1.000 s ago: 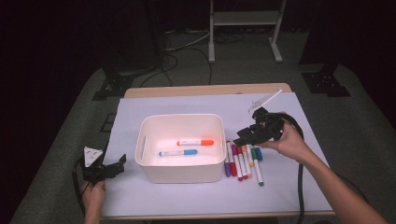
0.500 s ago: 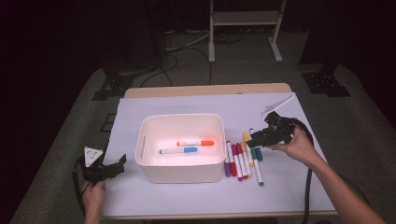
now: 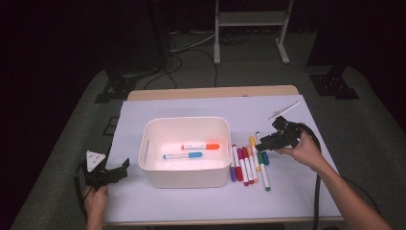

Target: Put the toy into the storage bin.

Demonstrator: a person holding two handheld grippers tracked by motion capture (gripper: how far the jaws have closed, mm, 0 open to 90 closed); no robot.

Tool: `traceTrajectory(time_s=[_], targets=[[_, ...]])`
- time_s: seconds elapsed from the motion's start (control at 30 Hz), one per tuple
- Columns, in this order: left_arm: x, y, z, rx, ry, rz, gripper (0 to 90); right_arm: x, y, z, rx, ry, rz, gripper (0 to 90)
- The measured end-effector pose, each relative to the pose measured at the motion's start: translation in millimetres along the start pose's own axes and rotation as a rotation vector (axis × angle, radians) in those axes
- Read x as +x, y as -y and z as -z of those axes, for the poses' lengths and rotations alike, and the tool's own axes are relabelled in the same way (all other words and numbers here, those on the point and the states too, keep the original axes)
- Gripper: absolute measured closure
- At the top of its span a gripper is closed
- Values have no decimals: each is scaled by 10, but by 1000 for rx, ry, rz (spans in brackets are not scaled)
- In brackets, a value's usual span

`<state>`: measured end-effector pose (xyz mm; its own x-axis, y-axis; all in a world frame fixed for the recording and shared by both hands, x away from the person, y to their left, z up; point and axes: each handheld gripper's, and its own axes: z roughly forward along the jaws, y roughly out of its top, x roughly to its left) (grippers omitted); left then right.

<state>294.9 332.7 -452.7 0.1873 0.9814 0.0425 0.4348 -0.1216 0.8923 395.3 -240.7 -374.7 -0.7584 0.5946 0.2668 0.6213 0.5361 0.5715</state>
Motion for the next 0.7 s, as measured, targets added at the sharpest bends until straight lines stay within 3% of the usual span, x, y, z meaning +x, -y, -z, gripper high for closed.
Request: traceTrajectory(time_s=[0.7], targets=[[-2,1,4,-2,1,1,0,-242,55,-257,18,73,-46,572]])
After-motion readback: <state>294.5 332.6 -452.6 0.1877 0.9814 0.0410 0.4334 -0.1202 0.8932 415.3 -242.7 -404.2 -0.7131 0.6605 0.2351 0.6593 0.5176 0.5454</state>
